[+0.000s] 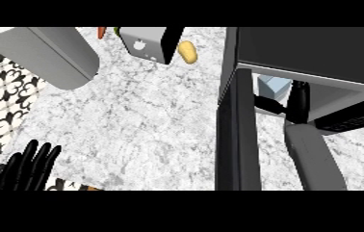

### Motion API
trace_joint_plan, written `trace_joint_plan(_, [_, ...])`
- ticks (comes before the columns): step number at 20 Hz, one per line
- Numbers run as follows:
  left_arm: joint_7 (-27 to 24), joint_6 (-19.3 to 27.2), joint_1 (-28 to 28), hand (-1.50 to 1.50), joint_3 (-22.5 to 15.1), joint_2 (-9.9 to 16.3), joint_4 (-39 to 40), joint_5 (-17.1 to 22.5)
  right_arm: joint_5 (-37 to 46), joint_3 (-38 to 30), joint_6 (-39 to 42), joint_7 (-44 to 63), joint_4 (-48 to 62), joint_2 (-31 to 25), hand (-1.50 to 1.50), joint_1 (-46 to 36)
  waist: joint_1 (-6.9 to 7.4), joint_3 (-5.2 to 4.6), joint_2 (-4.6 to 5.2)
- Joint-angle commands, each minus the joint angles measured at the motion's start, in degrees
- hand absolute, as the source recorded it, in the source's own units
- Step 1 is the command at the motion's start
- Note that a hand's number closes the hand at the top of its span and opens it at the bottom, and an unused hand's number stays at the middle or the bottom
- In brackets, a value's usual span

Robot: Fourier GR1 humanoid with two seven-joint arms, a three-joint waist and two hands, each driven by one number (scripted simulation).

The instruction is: Pick up the milk, place it into the microwave and close the microwave

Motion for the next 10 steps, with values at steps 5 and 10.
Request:
trace_joint_plan(5, [1.0,1.6,-2.6,-1.5,-3.0,-1.7,1.4,-3.1,0.2,-1.6,4.6,17.6,17.1,-3.1,-1.5,-19.5,-0.97,-0.02,0.63])
trace_joint_plan(10, [0.6,2.1,-1.9,-1.5,-4.1,-2.2,2.2,-5.3,0.4,-3.5,4.8,17.5,24.7,-4.8,-1.5,-24.7,-2.03,0.05,0.48])
